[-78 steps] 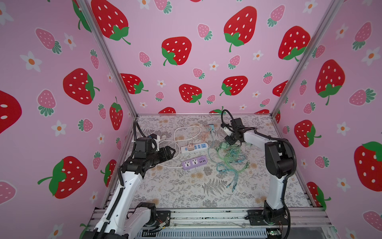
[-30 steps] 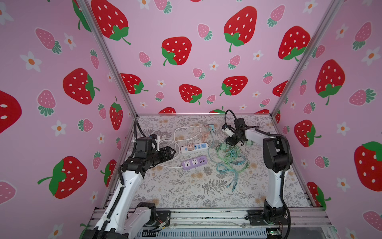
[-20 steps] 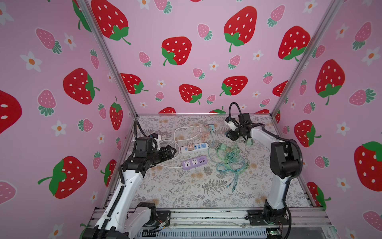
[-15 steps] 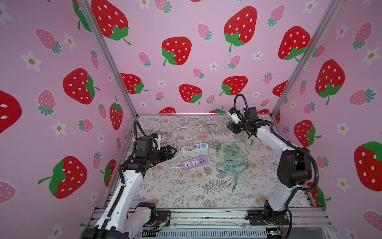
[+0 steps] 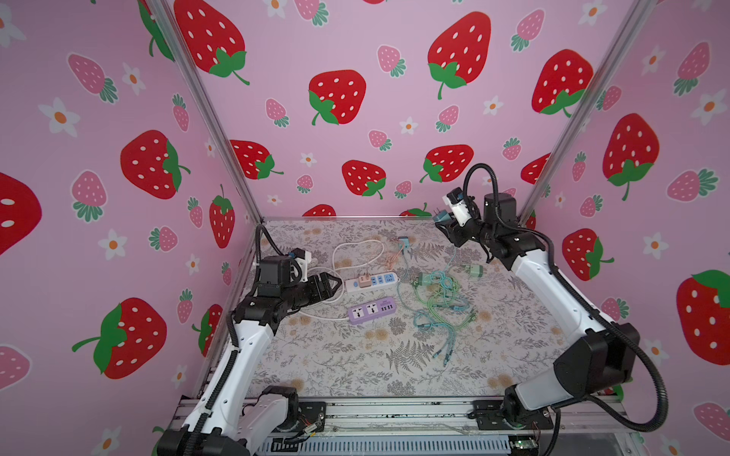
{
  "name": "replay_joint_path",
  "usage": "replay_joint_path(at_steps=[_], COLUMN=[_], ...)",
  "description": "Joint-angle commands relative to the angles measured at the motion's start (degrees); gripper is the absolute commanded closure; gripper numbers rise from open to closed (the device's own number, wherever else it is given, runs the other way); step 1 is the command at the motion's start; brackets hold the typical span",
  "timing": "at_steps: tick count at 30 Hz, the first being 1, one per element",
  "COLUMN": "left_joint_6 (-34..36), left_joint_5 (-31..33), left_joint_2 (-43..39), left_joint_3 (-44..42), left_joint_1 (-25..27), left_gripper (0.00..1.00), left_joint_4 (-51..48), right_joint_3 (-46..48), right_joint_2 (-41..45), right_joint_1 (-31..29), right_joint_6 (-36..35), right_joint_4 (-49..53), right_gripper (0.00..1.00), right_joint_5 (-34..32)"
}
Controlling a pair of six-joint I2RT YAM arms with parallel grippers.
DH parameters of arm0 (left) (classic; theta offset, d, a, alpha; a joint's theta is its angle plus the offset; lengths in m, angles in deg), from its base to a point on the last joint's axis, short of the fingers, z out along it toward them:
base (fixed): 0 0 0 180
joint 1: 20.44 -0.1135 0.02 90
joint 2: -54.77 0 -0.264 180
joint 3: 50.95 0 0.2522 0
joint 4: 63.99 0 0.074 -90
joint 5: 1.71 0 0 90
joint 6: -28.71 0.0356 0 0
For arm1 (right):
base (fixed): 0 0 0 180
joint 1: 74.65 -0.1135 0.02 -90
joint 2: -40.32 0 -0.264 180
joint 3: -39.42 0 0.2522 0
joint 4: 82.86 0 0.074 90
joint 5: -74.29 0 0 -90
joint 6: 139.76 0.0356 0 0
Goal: Insert the plug
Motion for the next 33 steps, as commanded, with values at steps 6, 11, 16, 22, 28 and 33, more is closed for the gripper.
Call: replay_joint_path(at_steps=[6,11,16,22,28,33], left_joint_6=[-1.93,-2.69,-3.08,-4.60,-5.14,-3.55], left_joint_5=[-5.16,-5.67,-9.25,-16.60,-18.13,-15.43], left_joint_2=[0.48,1.59,4.29,7.41,10.93,14.58], left_joint_3=[3.13,5.24,8.53,11.16,13.99,16.60], left_joint_1=[0.66,5.03,12.62,18.78,21.60,22.58], left_gripper=[0.20,0.20,0.20,0.21,0.23,0.31], left_joint_4=[4.12,6.55,9.51,14.34,14.64,9.18], right_joint_3=[-4.26,-1.95,8.52,18.79,23.14,24.26], right_joint_2=[6.39,8.36,11.06,14.34,15.01,14.56], right_joint_1=[-1.05,-3.47,-8.08,-15.44,-19.28,-21.92], right_joint_6=[1.23,1.06,-2.71,-4.46,-4.95,-6.12], right_joint_4=[-1.09,-1.11,-3.50,-6.98,-8.56,-9.00], right_gripper=[0.73,0.73,0.73,0.73,0.73,0.74], right_joint_5=[4.40,8.35,11.27,10.08,8.25,7.41])
